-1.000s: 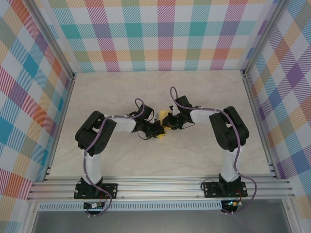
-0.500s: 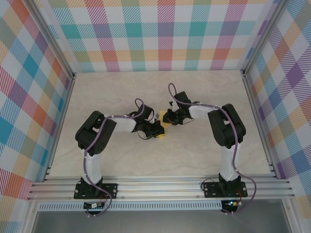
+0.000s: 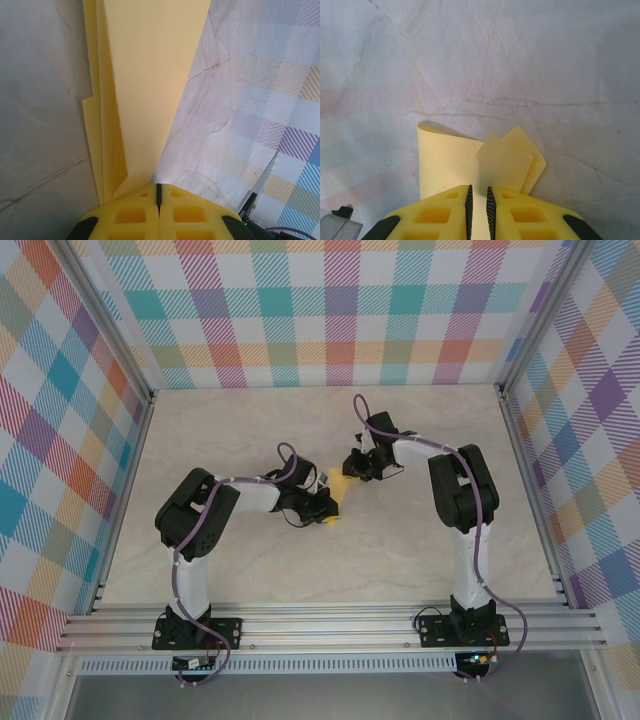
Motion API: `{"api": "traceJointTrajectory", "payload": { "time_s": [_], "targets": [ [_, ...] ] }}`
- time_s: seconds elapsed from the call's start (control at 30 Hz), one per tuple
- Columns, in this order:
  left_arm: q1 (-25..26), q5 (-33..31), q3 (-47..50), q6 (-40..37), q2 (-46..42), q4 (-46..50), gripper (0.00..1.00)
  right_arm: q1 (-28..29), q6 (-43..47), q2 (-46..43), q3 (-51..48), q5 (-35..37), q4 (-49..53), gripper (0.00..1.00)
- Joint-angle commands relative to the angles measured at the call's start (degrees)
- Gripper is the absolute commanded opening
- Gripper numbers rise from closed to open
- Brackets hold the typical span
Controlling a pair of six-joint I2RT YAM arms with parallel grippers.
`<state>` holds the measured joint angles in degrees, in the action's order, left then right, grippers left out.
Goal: Fold a paper plane with a square sheet of paper (fold left side to right side)
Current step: Fold the wing for the fifth time at the center of the table.
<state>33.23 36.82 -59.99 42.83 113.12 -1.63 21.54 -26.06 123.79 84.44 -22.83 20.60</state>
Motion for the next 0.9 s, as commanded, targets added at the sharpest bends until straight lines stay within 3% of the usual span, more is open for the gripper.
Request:
{"api": "traceJointTrajectory", "payload": {
  "time_s": [0.0,0.3,0.47,0.73,0.87],
  "targets": [
    [-0.9,-3.4,0.6,0.6,2.9,6.6,0.0,-2.2,2.4,3.2,3.2,4.5,0.8,0.18],
    [-0.9,-3.2,0.7,0.5,2.8,6.4,0.0,-5.0,2.9,6.1,10.0,4.6,3.2,0.18],
    [-0.9,-3.1,0.9,0.7,2.7,5.7,0.0,-5.6,3.7,2.3,11.1,3.9,4.2,0.19],
    [-0.9,-3.1,1.2,1.2,2.4,4.4,0.0,-3.1,0.4,-11.0,-2.9,-1.7,-1.1,0.19],
    [-0.8,-3.1,1.0,1.1,2.4,4.7,0.0,0.8,-3.0,-11.3,-7.7,-3.9,-4.9,0.19]
  ]
}}
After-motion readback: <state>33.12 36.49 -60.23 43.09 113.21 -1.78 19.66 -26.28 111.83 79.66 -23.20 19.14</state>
